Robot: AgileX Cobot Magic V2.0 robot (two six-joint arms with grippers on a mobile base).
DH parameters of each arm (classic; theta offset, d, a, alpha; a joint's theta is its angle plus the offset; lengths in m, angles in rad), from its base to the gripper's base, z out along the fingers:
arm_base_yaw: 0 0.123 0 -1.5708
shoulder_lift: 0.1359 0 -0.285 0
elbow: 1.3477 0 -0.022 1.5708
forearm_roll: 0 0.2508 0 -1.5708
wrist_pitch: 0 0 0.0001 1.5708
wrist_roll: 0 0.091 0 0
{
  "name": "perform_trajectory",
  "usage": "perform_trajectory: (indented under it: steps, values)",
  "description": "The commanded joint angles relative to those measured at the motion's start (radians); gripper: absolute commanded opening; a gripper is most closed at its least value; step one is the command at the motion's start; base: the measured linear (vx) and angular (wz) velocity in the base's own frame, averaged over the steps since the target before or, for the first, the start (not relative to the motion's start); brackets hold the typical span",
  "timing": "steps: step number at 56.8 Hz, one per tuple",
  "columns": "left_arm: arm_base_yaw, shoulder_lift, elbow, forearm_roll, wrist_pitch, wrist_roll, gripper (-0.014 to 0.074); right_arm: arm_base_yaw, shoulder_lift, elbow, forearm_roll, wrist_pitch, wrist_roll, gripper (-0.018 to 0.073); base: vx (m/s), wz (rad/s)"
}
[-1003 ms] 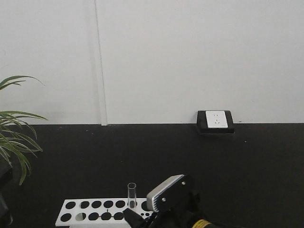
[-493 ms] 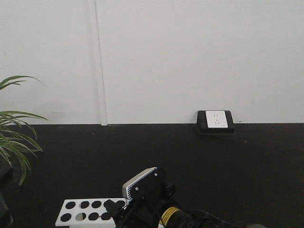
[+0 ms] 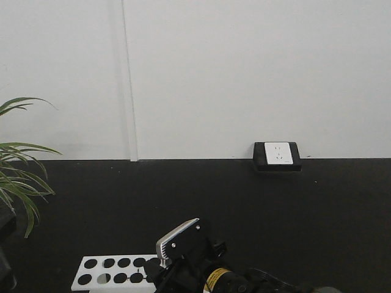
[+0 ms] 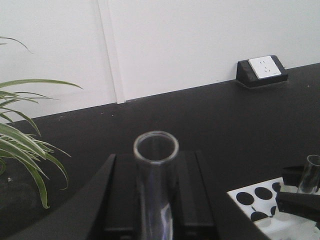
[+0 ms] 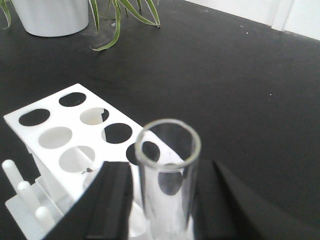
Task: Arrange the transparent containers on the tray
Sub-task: 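Grasp the other clear glass tube with the right gripper and lift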
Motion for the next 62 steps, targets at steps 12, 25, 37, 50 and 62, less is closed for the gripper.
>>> perform_trajectory:
  steps: [12,25,37,50,62]
  values:
    - [-0.006,-0.010,-0.027,-0.009,-0.075,-0.002,0.0062,-0.007,-0.048,-0.031,0.003,-0.140,-0.010,0.0102,0.00,0.00]
    - [-0.006,-0.010,-0.027,-0.009,-0.075,-0.002,0.0062,-0.007,-0.073,-0.031,0.003,-0.131,-0.010,-0.0015,0.00,0.00]
    - [-0.006,-0.010,-0.027,-0.009,-0.075,-0.002,0.0062,-0.007,-0.197,-0.031,0.002,-0.036,-0.010,-0.0013,0.00,0.00]
    - [-0.006,-0.010,-0.027,-0.009,-0.076,-0.002,0.0062,-0.007,-0.391,-0.031,0.002,0.119,-0.010,-0.0013,0.00,0.00]
    - [-0.006,-0.010,-0.027,-0.009,-0.076,-0.002,0.0062,-0.033,-0.586,-0.031,0.003,0.284,-0.005,-0.0013,0.00,0.00]
